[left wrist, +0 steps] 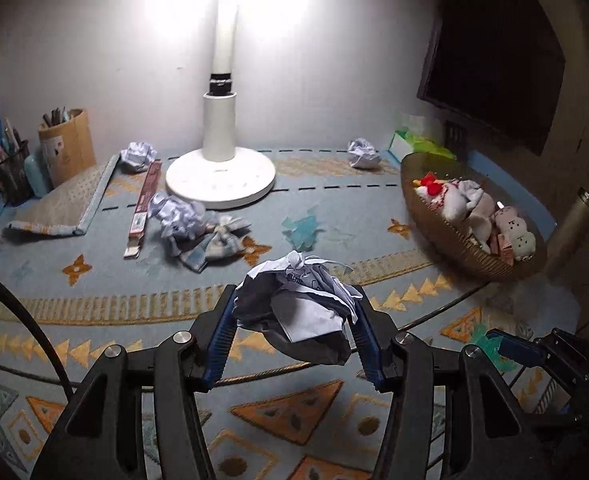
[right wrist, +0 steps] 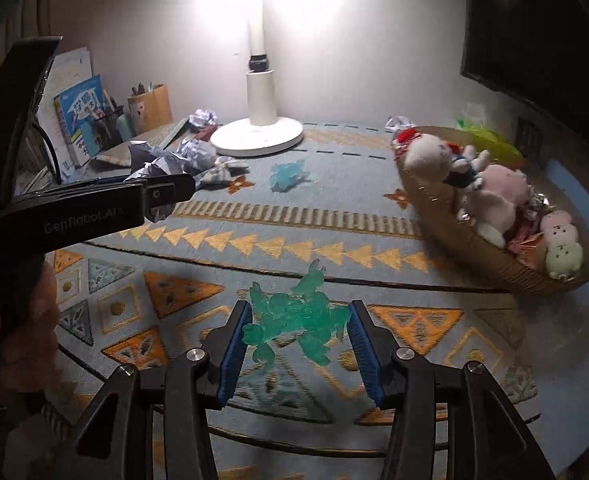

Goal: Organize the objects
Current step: 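Carry the paper and green jelly toy over the amber bowl and open both tools, then withdraw both open tools from the bowl back over the rug, then grasp a crumpled white paper with the left tool while the right tool grasps the light-blue jelly toy, then carry the paper and light-blue jelly toy over the amber bowl and open both tools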

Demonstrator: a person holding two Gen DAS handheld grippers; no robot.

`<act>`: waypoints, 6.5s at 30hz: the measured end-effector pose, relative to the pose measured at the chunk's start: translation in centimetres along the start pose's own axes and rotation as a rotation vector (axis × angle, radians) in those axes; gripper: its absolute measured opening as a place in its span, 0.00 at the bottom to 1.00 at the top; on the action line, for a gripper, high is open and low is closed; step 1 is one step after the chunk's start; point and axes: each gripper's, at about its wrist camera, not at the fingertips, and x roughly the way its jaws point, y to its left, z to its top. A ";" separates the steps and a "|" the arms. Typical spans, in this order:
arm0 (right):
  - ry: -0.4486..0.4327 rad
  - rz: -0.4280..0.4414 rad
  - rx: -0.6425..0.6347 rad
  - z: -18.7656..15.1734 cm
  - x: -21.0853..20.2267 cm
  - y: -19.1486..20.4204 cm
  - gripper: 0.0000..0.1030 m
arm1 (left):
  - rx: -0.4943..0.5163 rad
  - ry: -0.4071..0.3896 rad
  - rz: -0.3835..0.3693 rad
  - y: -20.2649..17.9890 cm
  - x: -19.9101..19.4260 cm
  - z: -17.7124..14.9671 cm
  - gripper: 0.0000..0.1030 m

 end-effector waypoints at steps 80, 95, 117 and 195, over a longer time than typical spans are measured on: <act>0.105 0.052 0.042 2.8 8.8 2.3 0.85 | -0.222 0.211 0.164 12.2 1.2 -4.5 0.99; 0.070 0.129 0.195 11.9 16.7 1.3 0.63 | -0.093 0.072 0.028 12.7 10.3 4.5 0.84; 0.002 0.030 0.061 10.7 14.9 4.2 0.28 | -0.111 0.029 -0.036 12.3 6.9 2.9 0.38; -0.235 -0.117 0.335 7.6 -5.6 -18.4 0.28 | 0.239 -0.142 -0.252 -13.0 1.6 7.8 0.39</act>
